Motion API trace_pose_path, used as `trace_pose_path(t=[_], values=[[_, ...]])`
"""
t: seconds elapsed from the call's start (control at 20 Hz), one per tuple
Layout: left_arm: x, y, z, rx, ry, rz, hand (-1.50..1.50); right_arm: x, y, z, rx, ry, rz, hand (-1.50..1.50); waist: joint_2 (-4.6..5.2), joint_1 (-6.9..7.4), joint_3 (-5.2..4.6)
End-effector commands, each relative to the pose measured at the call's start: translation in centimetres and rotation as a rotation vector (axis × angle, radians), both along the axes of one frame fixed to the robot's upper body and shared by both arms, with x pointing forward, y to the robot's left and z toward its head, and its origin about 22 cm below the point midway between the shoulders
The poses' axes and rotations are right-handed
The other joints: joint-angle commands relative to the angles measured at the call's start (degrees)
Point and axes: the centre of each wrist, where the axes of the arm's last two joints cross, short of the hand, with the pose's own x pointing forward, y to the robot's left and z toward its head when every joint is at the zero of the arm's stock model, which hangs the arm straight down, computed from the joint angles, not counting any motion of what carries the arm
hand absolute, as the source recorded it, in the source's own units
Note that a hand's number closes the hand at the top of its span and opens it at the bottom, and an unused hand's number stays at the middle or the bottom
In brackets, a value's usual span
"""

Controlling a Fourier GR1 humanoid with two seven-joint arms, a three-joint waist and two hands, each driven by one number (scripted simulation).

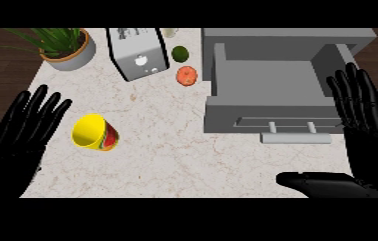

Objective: Pick up the cup, place it into the drawer and close the drawer

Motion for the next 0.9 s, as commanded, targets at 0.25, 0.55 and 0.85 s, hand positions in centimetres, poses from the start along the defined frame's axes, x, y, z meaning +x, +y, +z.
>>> trace_pose_path(t=[0.25,0.55,0.85], values=[[0.2,4.6,-2.4,-0.049,0.12,-0.001,-1.5,0.2,-0.2,-1.3,-0.014,0.013,0.003,-1.5,-0.08,-0.17,0.09],[0.1,7.1,-6.5,0.034,0.164,0.095,-1.5,1.5,-1.2,-2.0,-0.027,0.007,0.019,-1.5,-0.03,-0.11,0.09],[2.1,7.9,-9.6,0.077,0.201,0.202,-1.5,2.1,0.2,-1.3,-0.029,0.005,0.008,-1.5,-0.01,-0.22,0.08]])
